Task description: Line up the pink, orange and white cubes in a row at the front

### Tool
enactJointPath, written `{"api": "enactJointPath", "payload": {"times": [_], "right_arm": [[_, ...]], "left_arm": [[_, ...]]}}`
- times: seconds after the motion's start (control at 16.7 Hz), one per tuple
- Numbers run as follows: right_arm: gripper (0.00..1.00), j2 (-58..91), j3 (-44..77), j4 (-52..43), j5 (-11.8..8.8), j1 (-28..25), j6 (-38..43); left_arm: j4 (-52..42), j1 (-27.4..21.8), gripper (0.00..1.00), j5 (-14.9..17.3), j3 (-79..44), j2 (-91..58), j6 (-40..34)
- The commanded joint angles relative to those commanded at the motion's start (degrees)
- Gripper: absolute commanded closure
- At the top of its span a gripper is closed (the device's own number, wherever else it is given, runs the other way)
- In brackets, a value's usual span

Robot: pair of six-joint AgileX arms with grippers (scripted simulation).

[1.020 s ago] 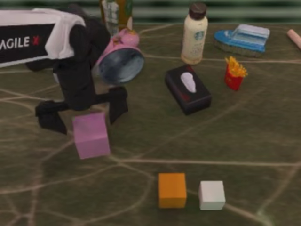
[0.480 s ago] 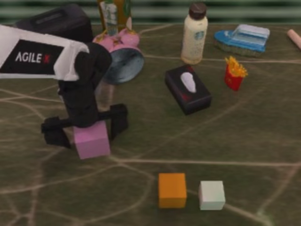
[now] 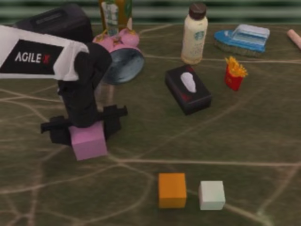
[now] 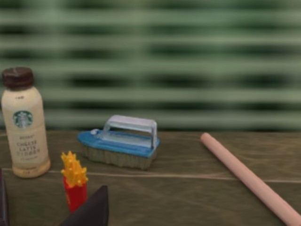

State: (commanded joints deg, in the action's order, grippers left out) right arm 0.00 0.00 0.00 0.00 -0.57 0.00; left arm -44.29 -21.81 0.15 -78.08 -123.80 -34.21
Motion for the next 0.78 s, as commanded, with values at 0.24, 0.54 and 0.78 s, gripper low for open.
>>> {"api": "enactJointPath", "payload": {"times": [0.24,0.54,0.78], "right_arm": [[0.0,0.0,0.0,0.0,0.0,0.0,0.0],[0.0,0.0,0.0,0.0,0.0,0.0,0.0],[0.0,0.0,0.0,0.0,0.0,0.0,0.0]], "left_arm": [[0.0,0.0,0.83,0.0,0.0,0.0,0.0],[0.0,0.0,1.0,0.0,0.0,0.0,0.0],[0.0,0.0,1.0,0.0,0.0,0.0,0.0]]}}
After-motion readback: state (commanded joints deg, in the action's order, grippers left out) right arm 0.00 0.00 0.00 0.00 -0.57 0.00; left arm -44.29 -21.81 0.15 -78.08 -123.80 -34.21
